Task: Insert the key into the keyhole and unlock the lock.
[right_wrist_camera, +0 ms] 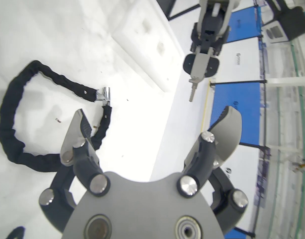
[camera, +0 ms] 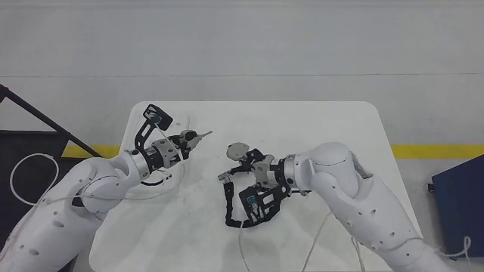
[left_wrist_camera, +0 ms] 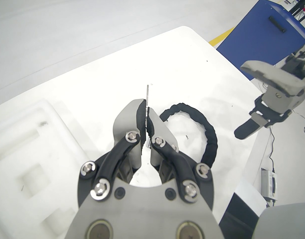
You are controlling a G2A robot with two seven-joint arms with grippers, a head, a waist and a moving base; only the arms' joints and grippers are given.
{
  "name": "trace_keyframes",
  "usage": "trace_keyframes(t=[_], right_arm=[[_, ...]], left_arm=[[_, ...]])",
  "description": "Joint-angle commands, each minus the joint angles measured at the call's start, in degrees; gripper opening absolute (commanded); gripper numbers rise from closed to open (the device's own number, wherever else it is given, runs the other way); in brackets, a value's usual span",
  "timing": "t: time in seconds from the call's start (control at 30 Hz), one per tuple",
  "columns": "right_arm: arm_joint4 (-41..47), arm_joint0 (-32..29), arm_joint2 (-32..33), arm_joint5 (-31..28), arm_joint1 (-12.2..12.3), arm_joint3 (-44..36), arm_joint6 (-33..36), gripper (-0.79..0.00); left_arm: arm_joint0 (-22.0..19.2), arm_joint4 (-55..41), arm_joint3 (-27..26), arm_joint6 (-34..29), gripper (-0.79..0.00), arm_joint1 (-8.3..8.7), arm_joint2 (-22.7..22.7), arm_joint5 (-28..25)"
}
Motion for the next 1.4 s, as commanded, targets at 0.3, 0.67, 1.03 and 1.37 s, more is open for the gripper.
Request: trace_keyframes(t=[0.3,0.67,1.03,1.37], right_arm=[[26.32,9.77,-6.56,0.2,-2.14,15.11,-6.83,0.0],[28.18,9.54,-5.72,0.2,-2.18,17.36,-1.45,0.0],[63.68,17.21,-13.04,0.2,-4.74,24.15,35.69,0.0],[60.37,21.19,-17.78,3.82,-6.63,29.05,45.54,0.0]], left_arm=[[0.0,0.0,0.0,0.0,-0.785,0.0,0.0,0.0],[0.0,0.0,0.0,0.0,-0.785,0.0,0.0,0.0],[0.0,0.0,0.0,0.0,-0.785,0.0,0.0,0.0],[0.0,0.0,0.0,0.0,-0.785,0.0,0.0,0.0]])
